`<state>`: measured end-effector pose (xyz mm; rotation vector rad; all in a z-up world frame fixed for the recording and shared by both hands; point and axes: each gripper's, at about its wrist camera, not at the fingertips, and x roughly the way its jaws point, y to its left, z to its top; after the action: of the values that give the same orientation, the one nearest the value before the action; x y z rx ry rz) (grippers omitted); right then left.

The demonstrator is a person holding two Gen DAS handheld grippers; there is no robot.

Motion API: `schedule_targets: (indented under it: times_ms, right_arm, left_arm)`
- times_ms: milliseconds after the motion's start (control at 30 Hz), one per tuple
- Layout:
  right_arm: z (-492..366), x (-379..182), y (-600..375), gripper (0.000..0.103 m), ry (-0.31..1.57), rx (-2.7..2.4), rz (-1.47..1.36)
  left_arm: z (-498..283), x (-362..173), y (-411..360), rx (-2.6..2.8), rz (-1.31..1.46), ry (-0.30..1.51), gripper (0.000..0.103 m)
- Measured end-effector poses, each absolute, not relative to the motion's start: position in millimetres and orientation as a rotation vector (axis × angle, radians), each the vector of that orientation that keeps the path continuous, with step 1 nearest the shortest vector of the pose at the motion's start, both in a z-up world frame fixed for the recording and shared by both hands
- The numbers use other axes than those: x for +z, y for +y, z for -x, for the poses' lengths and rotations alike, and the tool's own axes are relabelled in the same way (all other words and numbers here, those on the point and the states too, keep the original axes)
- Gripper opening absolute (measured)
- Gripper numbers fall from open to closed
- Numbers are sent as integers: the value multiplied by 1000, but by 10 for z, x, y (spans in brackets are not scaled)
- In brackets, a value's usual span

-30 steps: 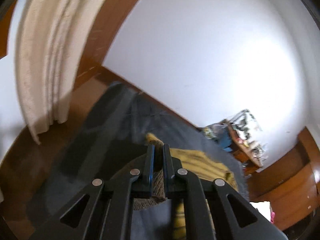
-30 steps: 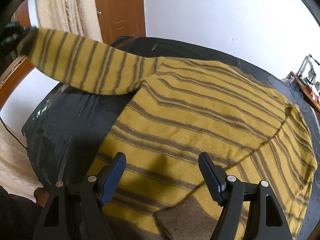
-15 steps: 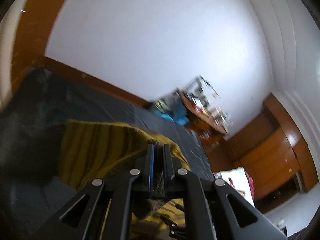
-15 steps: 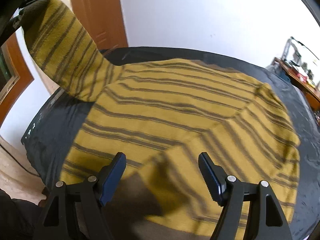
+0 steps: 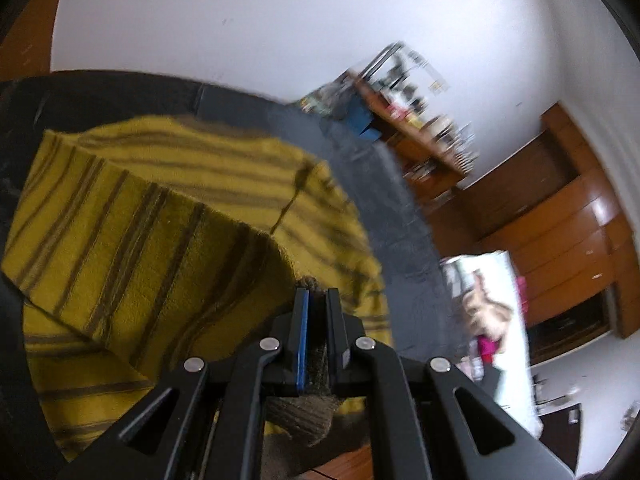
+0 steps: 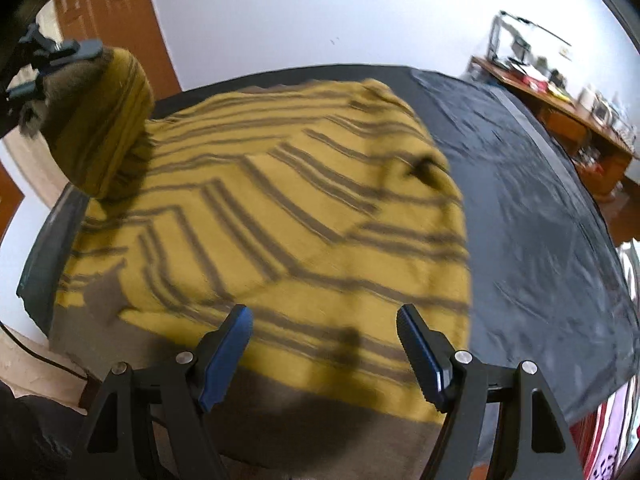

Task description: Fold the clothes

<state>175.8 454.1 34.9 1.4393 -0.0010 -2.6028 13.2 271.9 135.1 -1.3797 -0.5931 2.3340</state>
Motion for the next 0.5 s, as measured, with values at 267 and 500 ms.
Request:
schedule_targets:
  times_ms: [267,500]
  right_arm:
    - [-1780,247,4771,76,-32,-2536,-1434]
    - [-1765,158,4759,77,-35,-2470,-1419]
  left_arm:
    - [-60,475,3051,2187,1718,-618,14]
    - [-345,590,2437,2323,1710,-804,43]
